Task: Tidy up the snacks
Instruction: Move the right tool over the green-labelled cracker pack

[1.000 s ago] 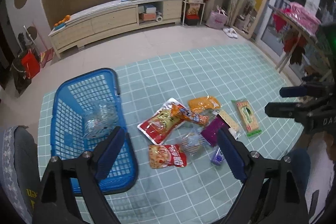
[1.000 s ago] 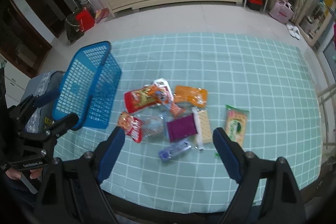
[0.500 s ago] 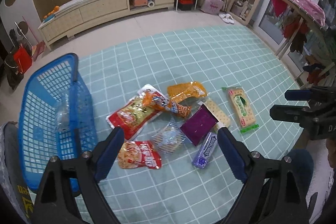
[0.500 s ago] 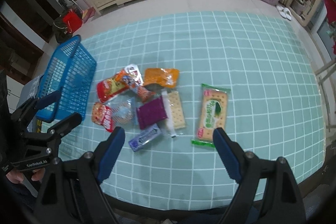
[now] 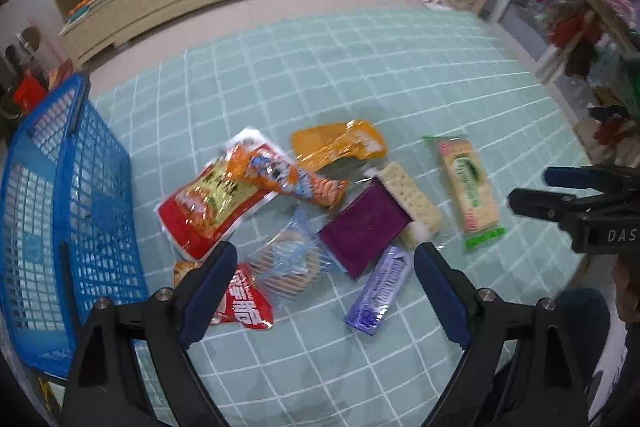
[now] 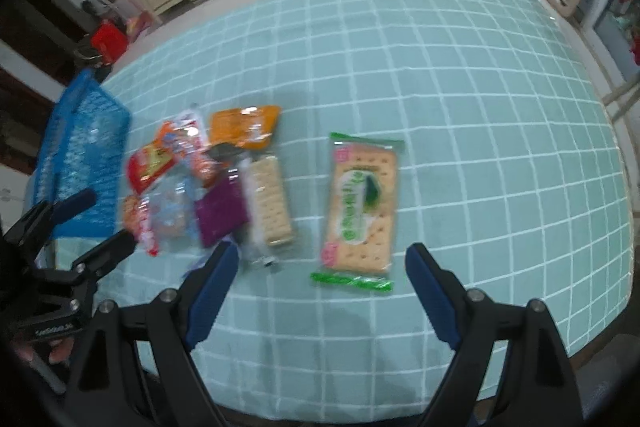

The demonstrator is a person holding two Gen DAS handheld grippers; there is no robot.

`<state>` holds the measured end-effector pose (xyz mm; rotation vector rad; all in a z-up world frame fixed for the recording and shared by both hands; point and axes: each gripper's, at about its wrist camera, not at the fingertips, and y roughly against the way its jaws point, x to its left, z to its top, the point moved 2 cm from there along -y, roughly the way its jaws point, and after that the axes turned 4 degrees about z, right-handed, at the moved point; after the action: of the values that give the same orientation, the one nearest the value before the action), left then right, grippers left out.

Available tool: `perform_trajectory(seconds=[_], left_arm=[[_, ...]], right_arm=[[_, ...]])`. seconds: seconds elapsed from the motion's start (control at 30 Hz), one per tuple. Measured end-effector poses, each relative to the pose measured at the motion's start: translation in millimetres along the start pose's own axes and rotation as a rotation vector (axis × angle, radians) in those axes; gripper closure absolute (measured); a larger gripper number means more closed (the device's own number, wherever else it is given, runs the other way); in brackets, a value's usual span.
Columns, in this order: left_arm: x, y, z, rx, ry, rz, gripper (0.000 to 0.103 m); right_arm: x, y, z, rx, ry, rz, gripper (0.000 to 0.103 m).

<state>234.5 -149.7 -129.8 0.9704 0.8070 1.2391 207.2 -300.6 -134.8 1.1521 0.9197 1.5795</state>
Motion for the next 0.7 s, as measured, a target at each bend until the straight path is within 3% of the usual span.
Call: perform_trajectory(seconds=[0.17, 0.3, 0.53, 0.7], left_arm=[[1.0, -19.9, -2.3, 0.041, 0.032, 0.002, 0.014], [7.5, -37.9, -1.6, 0.1, 0.073, -0.007, 0.014], [19.7, -66.6, -3.0, 0.168, 0.133, 0.011, 0.014], [30.3, -85.1, -6.0, 0.203, 0.187, 0.015, 0.014]], right_arm=[[-11.6, -18.8, 7.8, 0.014, -0.026, 0.001, 0.015], [-25.9, -34.3, 14.3, 0.002, -0.05, -0.09, 0.015], [-32.0, -58.1, 13.7, 0.016, -0.039, -0.027, 0.015], [-36.5, -64.2, 11.4, -0.001, -0.022, -0.06, 0.015]])
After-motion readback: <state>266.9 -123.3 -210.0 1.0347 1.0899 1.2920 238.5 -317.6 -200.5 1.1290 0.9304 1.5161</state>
